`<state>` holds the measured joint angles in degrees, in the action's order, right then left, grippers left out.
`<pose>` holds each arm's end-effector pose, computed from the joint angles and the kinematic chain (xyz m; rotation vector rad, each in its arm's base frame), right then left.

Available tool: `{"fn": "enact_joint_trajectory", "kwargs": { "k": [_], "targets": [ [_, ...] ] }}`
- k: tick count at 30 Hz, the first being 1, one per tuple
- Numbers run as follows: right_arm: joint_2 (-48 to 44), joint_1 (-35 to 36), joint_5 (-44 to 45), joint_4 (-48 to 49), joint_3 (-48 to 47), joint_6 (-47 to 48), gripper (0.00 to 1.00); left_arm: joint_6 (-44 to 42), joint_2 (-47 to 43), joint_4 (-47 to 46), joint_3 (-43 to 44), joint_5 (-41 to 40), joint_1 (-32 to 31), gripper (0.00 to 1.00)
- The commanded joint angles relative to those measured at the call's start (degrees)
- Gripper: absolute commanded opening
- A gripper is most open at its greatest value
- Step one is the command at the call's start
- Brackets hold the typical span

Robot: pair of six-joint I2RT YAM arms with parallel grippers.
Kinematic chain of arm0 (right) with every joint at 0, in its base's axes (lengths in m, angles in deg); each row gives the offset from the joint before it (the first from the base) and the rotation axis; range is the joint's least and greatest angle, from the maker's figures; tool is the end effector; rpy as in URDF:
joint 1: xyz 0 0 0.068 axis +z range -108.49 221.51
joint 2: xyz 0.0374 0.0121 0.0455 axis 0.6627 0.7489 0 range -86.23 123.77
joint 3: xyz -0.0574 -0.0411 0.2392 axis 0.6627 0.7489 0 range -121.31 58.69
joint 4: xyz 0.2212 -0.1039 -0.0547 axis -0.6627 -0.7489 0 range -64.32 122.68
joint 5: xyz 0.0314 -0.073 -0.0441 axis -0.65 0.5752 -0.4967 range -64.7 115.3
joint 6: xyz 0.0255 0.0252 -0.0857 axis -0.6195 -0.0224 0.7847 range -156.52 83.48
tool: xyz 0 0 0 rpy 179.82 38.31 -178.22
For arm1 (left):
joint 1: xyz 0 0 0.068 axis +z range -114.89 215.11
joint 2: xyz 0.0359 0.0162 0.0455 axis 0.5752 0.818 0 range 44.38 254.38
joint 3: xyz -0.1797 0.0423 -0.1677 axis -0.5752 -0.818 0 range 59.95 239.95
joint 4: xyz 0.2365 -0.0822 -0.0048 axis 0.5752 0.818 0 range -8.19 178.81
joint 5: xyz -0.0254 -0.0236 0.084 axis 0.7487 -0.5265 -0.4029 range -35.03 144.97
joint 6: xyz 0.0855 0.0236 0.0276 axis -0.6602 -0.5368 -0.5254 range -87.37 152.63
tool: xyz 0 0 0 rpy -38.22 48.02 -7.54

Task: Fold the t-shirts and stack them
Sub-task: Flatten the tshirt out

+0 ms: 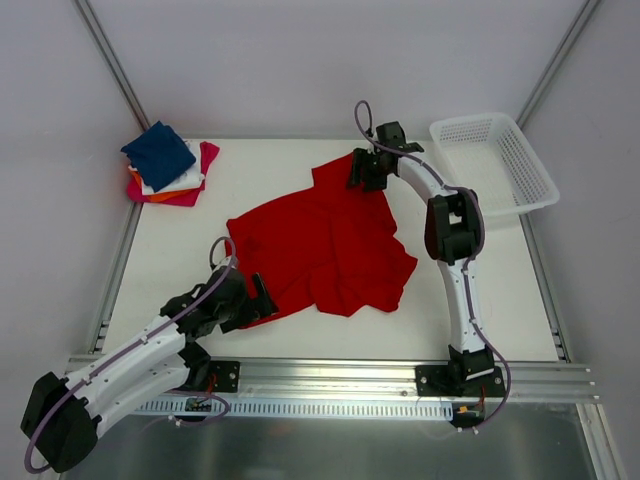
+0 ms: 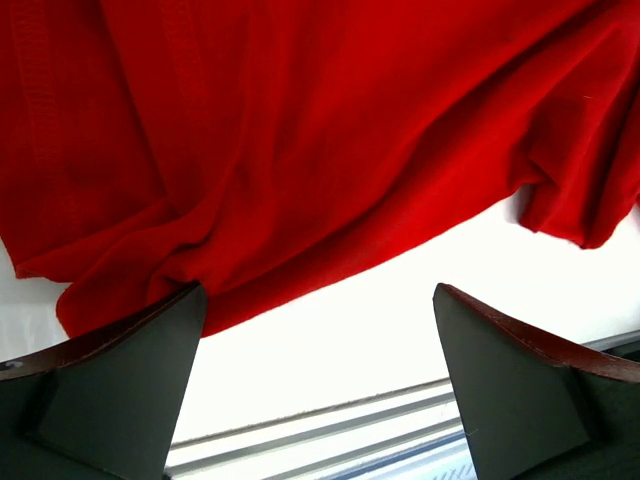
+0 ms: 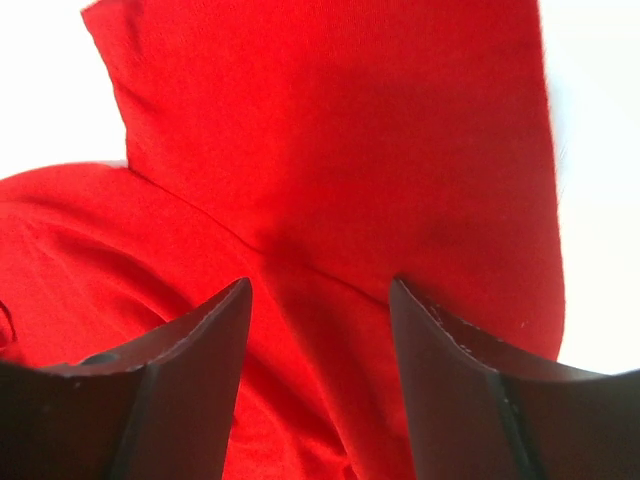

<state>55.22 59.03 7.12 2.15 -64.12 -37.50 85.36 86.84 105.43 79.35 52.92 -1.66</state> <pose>0.5146 0.1899 0.1291 -0.4941 2.3906 0.5306 0.1534 -0.1109 0.1245 -0.3644 2.4726 -0.6672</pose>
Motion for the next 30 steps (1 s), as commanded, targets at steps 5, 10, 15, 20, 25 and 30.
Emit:
{"fn": "enact_joint_trajectory", "kwargs": {
  "k": [5,10,15,20,25,30],
  "targets": [
    [3.04,-3.63,-3.01,0.55,-3.50,-4.03,0.62,2.46,-5.19,12.76,0.73,-1.47,-1.11,0.99],
    [3.57,-7.93,-2.48,2.22,-3.84,-7.90,0.63,4.40,-8.61,15.49,0.03,-1.30,-2.07,0.99],
    [3.40,-10.66,-1.78,2.22,-5.08,-9.05,0.63,5.89,-10.02,17.43,0.20,-1.56,-3.04,0.99],
    [1.29,-12.33,1.03,2.49,-3.41,-8.35,0.63,7.12,-11.61,18.74,0.29,-2.09,-3.48,0.99],
    [0.85,-13.47,-0.10,2.84,-3.93,-8.17,0.63,7.56,-12.22,19.19,0.55,-2.61,-3.57,0.99],
    [-0.55,-12.95,-1.16,4.07,-1.83,-8.17,0.63,7.30,-13.71,19.36,5.63,-4.81,-3.66,0.99]
  ]
}}
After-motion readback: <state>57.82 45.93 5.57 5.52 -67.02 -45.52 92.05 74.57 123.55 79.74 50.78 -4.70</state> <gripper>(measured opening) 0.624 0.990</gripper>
